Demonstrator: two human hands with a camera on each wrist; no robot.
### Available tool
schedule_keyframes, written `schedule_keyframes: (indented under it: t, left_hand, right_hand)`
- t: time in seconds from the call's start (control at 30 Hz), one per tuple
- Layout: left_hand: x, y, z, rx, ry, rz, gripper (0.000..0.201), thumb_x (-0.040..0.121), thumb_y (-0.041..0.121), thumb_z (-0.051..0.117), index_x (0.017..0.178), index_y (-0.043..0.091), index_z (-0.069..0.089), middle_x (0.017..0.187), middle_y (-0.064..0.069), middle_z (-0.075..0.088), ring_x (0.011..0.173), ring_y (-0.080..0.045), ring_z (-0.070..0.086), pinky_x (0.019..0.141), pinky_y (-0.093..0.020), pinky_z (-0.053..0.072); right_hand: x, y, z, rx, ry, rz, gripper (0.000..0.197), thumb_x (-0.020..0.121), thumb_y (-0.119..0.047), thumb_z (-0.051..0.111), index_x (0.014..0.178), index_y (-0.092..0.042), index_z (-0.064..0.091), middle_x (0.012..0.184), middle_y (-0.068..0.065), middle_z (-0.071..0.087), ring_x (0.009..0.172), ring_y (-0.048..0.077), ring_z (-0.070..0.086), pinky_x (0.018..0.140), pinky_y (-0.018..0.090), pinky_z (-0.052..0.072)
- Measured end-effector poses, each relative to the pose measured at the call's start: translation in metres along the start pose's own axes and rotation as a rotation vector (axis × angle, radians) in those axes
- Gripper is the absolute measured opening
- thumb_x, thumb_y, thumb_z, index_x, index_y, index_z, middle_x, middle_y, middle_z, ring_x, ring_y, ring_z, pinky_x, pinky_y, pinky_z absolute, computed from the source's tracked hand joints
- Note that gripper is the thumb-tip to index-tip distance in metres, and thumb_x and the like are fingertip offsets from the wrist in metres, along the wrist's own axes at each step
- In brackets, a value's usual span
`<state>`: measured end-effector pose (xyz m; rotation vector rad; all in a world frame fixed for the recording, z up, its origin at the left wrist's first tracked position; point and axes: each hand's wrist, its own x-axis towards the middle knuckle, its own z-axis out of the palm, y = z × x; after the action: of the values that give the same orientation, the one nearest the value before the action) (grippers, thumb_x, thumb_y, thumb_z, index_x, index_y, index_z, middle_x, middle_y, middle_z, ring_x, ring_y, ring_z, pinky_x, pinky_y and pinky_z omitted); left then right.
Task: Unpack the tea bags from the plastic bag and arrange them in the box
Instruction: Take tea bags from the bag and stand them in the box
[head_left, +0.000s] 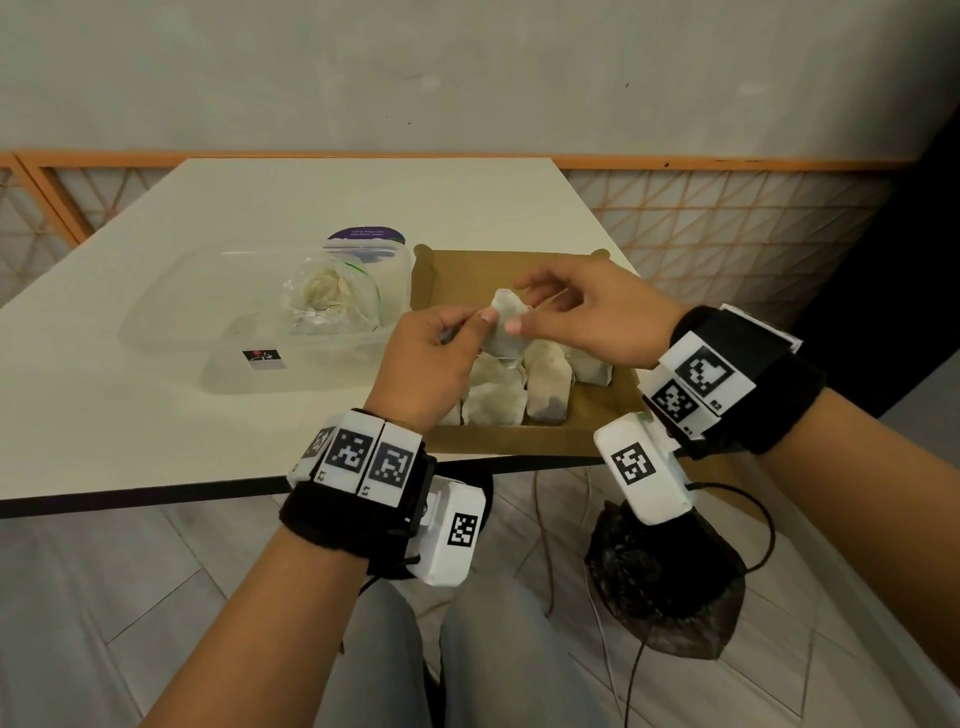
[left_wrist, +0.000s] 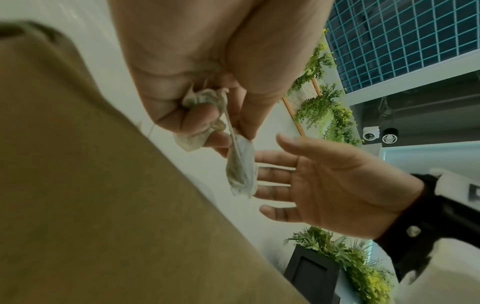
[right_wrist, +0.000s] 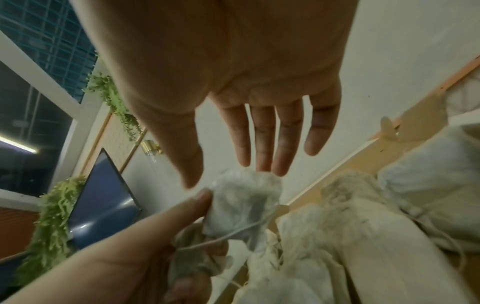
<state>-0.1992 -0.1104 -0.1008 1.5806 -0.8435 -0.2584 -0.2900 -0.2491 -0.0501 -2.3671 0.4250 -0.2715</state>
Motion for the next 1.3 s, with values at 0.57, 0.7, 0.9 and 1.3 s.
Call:
schedule_keyframes:
  t: [0.57, 0.7, 0.9, 1.3]
  left_hand:
    - [-0.001, -0.013, 0.001, -0.123, 0.084, -0.214, 0.01, 0.09, 0.025, 0.061, 0.089, 0.019, 0.069, 0.082, 0.009, 0.066, 0.055, 0.007, 0.053, 0.053, -0.007, 0.038]
    - [-0.002, -0.011, 0.002, -0.13, 0.083, -0.227, 0.01, 0.091, 0.025, 0.06, 0.086, 0.022, 0.068, 0.08, 0.012, 0.066, 0.055, 0.007, 0.054, 0.055, -0.011, 0.038]
    - [-0.004, -0.009, -0.001, -0.227, 0.072, -0.273, 0.01, 0.092, 0.022, 0.059, 0.087, 0.019, 0.068, 0.081, 0.008, 0.066, 0.062, 0.002, 0.054, 0.057, -0.016, 0.038]
    - [-0.002, -0.004, 0.002, -1.166, -0.178, -0.456, 0.042, 0.095, -0.003, 0.031, 0.128, 0.011, 0.051, 0.132, -0.004, 0.06, 0.12, -0.019, 0.058, 0.075, -0.023, 0.057]
  right_hand:
    - [-0.002, 0.033, -0.055, -0.379, -0.247, 0.197, 0.018, 0.081, -0.026, 0.069, 0.094, -0.016, 0.074, 0.092, 0.002, 0.071, 0.083, 0.012, 0.059, 0.083, 0.026, 0.044]
    - [0.009, 0.039, -0.042, -0.497, -0.302, 0.213, 0.019, 0.081, -0.026, 0.069, 0.097, -0.017, 0.074, 0.081, -0.013, 0.066, 0.073, 0.0, 0.053, 0.07, 0.014, 0.039]
    - [0.019, 0.049, -0.037, -0.571, -0.195, 0.225, 0.023, 0.084, -0.018, 0.066, 0.105, -0.009, 0.07, 0.084, -0.007, 0.06, 0.083, 0.01, 0.051, 0.061, 0.016, 0.038]
    - [-0.022, 0.004, 0.023, 0.317, -0.047, 0.174, 0.025, 0.083, -0.036, 0.064, 0.098, -0.016, 0.064, 0.086, 0.001, 0.065, 0.071, 0.008, 0.06, 0.065, 0.023, 0.048]
